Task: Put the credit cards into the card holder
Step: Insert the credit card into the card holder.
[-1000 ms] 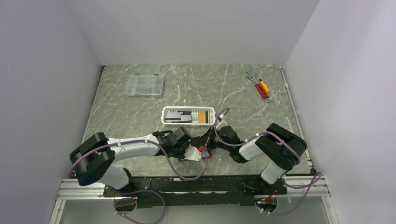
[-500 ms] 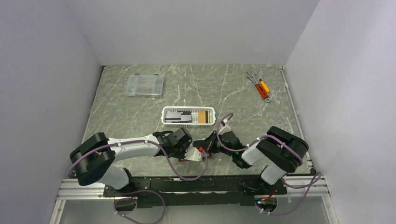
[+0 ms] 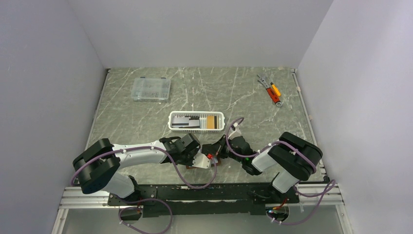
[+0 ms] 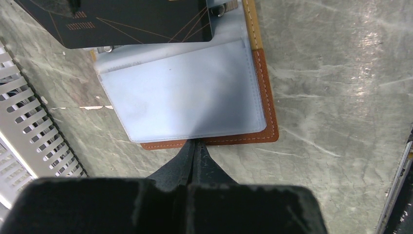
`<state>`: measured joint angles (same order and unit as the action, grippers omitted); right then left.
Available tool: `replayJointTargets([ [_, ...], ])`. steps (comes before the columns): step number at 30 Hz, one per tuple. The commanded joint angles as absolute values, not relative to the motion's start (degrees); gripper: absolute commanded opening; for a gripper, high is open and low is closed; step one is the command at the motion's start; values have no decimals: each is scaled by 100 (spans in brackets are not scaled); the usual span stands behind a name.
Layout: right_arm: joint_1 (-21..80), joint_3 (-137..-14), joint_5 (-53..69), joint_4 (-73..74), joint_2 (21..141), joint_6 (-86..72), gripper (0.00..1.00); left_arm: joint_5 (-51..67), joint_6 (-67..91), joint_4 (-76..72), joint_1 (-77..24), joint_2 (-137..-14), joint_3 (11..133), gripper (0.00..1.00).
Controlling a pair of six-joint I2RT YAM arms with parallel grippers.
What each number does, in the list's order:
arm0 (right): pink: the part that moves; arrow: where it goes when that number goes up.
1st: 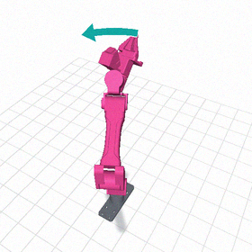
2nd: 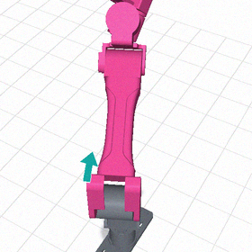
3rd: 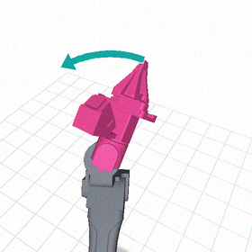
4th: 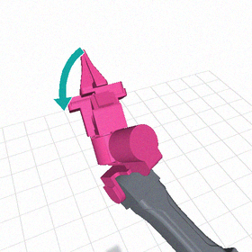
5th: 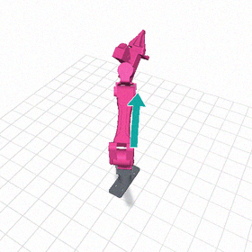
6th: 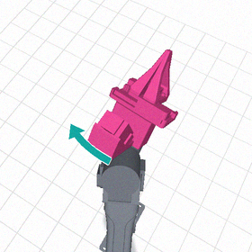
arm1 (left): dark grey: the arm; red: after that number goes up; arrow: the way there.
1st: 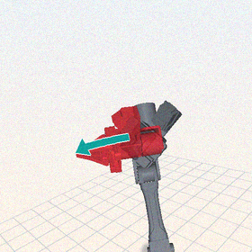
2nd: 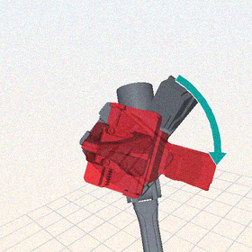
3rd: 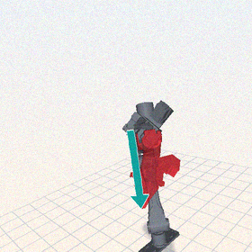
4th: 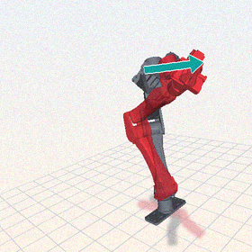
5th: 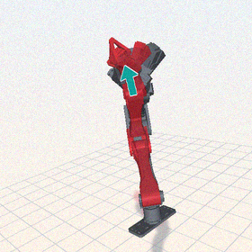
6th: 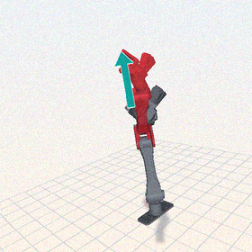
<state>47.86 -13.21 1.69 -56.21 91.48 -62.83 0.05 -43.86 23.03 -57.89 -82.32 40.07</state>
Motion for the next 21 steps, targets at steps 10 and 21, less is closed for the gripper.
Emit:
replayJointTargets([
  [10, 4725, -1481, 118, -5752, 9076, -5974, 0, 620, -4219, 2723, -6002, -8481, 3742, 0],
  [21, 4805, -1470, 220, -6089, 9501, -6157, 0, 614, -4235, 2725, -6021, -8447, 3735, 0],
])
